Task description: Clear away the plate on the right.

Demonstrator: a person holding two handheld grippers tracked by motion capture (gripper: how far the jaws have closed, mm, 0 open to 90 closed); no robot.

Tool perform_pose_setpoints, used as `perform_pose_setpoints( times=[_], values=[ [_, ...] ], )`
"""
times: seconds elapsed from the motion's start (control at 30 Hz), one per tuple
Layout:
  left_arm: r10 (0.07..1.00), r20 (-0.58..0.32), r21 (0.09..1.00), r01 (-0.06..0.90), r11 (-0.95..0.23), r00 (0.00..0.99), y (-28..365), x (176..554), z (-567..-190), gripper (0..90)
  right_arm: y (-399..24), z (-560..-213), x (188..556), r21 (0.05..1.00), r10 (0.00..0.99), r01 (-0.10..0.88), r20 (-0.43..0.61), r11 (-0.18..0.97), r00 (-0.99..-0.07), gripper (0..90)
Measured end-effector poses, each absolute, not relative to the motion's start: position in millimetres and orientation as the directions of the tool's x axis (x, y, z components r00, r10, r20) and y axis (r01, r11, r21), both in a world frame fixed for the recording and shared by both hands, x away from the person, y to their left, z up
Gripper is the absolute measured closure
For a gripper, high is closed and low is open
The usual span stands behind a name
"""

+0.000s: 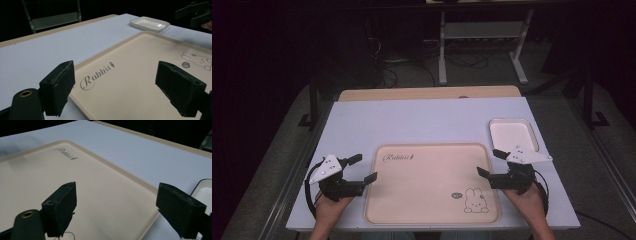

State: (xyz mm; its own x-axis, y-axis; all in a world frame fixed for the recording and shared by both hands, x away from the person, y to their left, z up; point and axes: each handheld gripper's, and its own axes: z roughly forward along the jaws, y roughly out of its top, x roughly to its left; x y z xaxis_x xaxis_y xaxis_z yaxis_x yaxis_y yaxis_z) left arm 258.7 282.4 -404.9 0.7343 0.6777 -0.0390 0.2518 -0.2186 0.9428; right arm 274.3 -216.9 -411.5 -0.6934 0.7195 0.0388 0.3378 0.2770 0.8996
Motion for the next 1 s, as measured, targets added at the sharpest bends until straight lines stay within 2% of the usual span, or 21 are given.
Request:
perform_pose_setpoints(
  times=[1.0],
  values=[
    [0.680,-0.035,0.943,0.248,-0.220,0.733,283.7,257.9,-404.4,15.4,-216.5,-411.6,270.5,0.894,0.709,0.350,0.052,0.281,-0.703,16.9]
  ],
)
